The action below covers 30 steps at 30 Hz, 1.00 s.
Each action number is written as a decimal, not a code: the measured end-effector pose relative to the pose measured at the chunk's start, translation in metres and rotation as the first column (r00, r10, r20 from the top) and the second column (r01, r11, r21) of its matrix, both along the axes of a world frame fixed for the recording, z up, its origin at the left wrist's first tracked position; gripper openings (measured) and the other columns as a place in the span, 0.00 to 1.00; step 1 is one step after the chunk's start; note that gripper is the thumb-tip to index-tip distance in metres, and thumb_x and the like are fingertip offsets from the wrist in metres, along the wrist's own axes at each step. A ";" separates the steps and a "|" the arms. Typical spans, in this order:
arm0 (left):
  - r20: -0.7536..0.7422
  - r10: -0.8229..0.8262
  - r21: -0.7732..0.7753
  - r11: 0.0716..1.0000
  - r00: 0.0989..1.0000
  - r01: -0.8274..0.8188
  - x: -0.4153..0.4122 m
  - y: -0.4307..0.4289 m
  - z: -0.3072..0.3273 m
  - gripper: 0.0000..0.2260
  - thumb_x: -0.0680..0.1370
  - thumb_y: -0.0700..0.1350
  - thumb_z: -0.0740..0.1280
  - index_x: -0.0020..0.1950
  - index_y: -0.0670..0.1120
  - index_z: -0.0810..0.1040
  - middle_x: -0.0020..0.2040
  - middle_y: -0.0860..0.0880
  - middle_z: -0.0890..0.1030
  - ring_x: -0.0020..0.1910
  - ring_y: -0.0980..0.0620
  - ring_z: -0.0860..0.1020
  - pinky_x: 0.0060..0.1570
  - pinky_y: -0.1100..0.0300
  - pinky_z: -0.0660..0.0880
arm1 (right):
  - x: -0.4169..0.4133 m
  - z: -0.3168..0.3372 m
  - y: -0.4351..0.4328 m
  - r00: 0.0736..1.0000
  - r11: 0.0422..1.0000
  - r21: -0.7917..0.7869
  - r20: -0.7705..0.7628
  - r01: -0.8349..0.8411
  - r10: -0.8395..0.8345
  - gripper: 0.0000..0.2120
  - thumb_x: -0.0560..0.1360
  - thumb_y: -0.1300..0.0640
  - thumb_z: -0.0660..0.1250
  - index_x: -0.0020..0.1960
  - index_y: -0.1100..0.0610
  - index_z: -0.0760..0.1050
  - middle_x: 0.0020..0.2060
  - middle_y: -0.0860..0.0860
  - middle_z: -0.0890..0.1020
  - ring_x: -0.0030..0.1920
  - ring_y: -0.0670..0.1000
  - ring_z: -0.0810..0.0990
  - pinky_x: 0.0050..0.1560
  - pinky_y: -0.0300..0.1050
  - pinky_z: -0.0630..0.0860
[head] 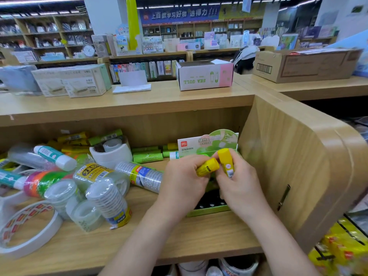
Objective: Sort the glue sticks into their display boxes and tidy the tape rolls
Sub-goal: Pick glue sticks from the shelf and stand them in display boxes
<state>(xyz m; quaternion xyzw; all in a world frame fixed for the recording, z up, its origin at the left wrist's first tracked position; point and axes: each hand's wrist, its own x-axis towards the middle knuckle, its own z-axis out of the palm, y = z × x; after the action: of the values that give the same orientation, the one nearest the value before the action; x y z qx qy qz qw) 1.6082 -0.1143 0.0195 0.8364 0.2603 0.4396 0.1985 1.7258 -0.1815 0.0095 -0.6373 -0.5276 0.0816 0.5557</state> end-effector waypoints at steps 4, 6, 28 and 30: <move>0.024 0.064 0.071 0.995 0.998 -0.065 -0.011 0.000 0.001 0.05 0.69 0.39 0.70 0.42 0.48 0.83 0.36 0.56 0.81 0.36 0.57 0.77 0.37 0.59 0.74 | 0.010 0.009 -0.011 0.990 0.998 0.039 0.134 -0.047 0.041 0.05 0.74 0.63 0.68 0.43 0.54 0.79 0.35 0.47 0.79 0.37 0.47 0.76 0.39 0.45 0.74; 0.084 0.113 0.063 0.991 0.990 -0.119 -0.020 0.001 0.005 0.01 0.71 0.45 0.71 0.42 0.49 0.82 0.33 0.54 0.80 0.33 0.56 0.76 0.35 0.57 0.73 | 0.016 0.015 -0.015 0.950 0.990 -0.094 0.285 -0.108 0.130 0.02 0.70 0.58 0.72 0.43 0.53 0.80 0.39 0.46 0.80 0.42 0.46 0.78 0.44 0.47 0.74; -0.158 0.335 0.282 0.917 0.929 -0.283 -0.035 0.013 -0.018 0.17 0.74 0.60 0.63 0.59 0.57 0.80 0.46 0.53 0.75 0.31 0.52 0.75 0.26 0.59 0.72 | 0.015 -0.003 0.002 0.977 0.997 0.054 0.203 0.056 -0.066 0.16 0.75 0.58 0.70 0.57 0.43 0.72 0.34 0.46 0.80 0.34 0.51 0.81 0.36 0.51 0.79; -0.155 0.336 0.293 0.914 0.929 -0.281 -0.036 0.013 -0.019 0.17 0.74 0.59 0.64 0.60 0.56 0.80 0.47 0.53 0.75 0.31 0.52 0.75 0.26 0.61 0.71 | 0.014 -0.006 0.004 0.954 0.995 0.042 0.284 0.090 -0.098 0.15 0.74 0.58 0.72 0.58 0.47 0.75 0.34 0.44 0.78 0.34 0.51 0.79 0.37 0.47 0.76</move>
<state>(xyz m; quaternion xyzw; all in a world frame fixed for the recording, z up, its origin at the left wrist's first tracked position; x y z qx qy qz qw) 1.5721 -0.1011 0.0002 0.8438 0.3470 0.4090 -0.0153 1.7394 -0.1774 0.0039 -0.6587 -0.5726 -0.0454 0.4860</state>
